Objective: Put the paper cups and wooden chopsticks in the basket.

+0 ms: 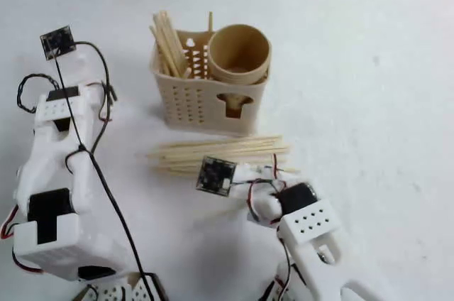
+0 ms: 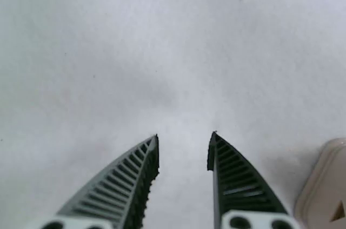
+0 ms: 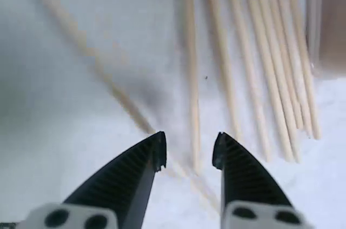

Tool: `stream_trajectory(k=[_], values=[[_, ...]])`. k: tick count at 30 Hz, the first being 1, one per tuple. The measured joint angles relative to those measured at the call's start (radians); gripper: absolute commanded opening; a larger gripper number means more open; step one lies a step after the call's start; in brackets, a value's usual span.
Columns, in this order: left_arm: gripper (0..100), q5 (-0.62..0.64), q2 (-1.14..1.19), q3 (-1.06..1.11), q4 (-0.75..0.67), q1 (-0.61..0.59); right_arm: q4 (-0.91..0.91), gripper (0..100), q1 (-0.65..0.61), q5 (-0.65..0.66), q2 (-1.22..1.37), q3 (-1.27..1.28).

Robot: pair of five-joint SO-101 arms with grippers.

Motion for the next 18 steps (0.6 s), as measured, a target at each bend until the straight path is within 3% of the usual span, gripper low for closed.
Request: stream_trajectory(k=[5,18], values=[[17,0.0,0.0,0.0,0.0,0.0,-0.025,13.8,0.084,0.087,0.0,0.018],[17,0.0,0.0,0.0,0.0,0.0,0.026,21.6,0.094,0.434,-0.002,0.051]])
